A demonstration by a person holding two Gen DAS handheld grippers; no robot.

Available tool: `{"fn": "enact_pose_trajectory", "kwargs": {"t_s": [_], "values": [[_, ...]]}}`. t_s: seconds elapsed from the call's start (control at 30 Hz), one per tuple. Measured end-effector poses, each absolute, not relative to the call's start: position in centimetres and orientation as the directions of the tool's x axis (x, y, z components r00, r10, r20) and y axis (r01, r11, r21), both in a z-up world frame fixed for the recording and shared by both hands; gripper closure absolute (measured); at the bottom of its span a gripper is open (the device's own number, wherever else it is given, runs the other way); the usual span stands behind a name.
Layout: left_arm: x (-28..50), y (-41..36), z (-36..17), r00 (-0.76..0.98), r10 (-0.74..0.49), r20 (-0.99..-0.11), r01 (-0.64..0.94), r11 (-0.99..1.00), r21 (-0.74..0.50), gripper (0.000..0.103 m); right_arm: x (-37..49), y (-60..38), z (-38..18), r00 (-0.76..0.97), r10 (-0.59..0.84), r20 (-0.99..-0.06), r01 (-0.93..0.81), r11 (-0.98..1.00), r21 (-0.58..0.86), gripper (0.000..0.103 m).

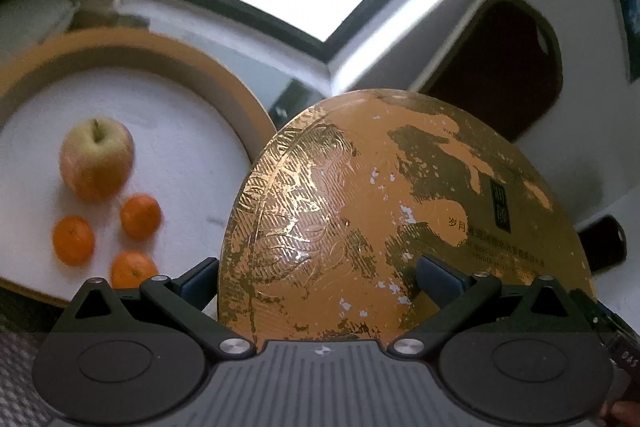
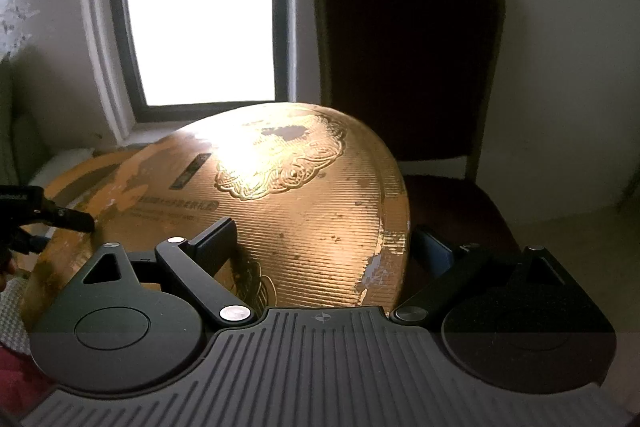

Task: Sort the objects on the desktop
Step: 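Swing the gold lid down over the box with both grippers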

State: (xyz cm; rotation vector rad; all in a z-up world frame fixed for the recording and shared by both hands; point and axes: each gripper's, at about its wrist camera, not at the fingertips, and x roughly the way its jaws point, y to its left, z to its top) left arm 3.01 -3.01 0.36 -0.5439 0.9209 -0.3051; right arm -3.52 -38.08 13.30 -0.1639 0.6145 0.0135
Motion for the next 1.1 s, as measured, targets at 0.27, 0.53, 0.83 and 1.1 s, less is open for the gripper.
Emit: {"fn": "enact_pose_trajectory", "kwargs": {"t_s": [0.27, 0.53, 0.83, 1.1], "values": [[3.0, 2.8, 2.5, 0.680, -0.356, -0.641, -0.046, 0.851, -0.523, 0.001, -0.5, -34.4, 12.8, 0.854, 0.051, -0.517, -0.138, 0.982, -0.130, 0.009], [2.1, 9.4, 3.8, 0.743, -0.176, -0.646, -0.146, 0.899, -0.412, 0.001, 4.2, -28.9, 9.2, 0.850, 0.233, -0.472, -0.278, 0.960, -0.026, 0.009], [2.4, 14.3, 3.1, 0.755, -0.052, -0.653, -0.235, 0.909, -0.344, 0.001, 8.4, -23.4, 4.7, 0.799, 0.372, -0.473, -0.382, 0.921, 0.079, 0.009], [3.6, 15.2, 1.6, 0.752, -0.041, -0.658, -0.253, 0.903, -0.346, 0.001, 11.1, -20.6, 2.6, 0.780, 0.386, -0.493, -0.401, 0.913, 0.080, 0.009]]}}
